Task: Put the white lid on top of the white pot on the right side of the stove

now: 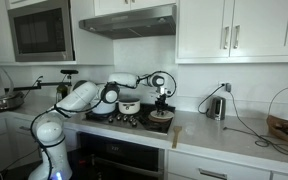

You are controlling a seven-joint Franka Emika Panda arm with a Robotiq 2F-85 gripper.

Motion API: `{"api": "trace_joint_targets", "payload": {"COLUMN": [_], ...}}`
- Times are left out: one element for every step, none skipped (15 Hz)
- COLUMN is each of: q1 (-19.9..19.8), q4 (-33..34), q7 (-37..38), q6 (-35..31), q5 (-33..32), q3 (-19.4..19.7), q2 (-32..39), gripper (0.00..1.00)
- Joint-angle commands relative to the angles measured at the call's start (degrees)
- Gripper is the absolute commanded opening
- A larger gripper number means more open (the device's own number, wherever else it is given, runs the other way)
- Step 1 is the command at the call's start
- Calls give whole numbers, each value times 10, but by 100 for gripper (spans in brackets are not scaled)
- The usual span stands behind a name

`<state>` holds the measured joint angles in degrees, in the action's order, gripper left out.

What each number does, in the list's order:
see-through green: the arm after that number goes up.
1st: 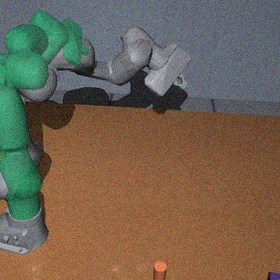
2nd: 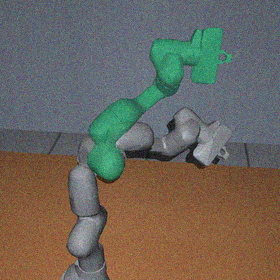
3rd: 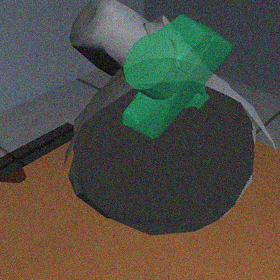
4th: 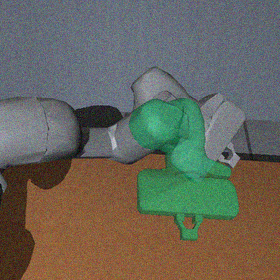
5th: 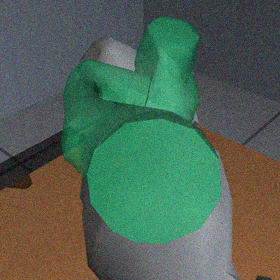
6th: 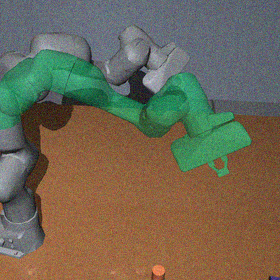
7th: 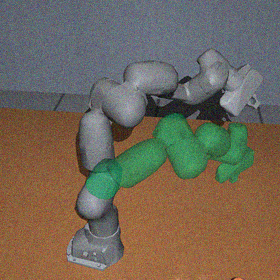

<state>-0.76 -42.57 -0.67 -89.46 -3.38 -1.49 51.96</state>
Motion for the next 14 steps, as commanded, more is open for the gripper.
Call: {"api": "trace_joint_targets", "payload": {"q1": [8, 9, 9, 9, 10, 11, 11, 11, 12, 11, 12, 13, 13, 14], "q4": [29, 29, 30, 30, 31, 32, 32, 32, 32, 32, 31, 32, 33, 33], "q7": [13, 13, 12, 12, 11, 11, 11, 10, 9, 8, 7, 6, 6, 6], "q6": [16, 16, 16, 16, 16, 16, 17, 18, 20, 25, 25, 26, 29, 30], "q5": [-8, -9, -9, -10, -12, -13, -14, -14, -14, -12, -13, -13, -13, -13], "q3": [6, 6, 7, 7, 7, 6, 6, 5, 5, 4, 4, 4, 4, 4], "q2": [9, 9, 9, 9, 9, 9, 9, 8, 7, 4, 1, -3, -7, -10], "gripper": [27, 20, 12, 5, 3, 6, 6, 6, 6, 6, 6, 6, 6, 6]}}
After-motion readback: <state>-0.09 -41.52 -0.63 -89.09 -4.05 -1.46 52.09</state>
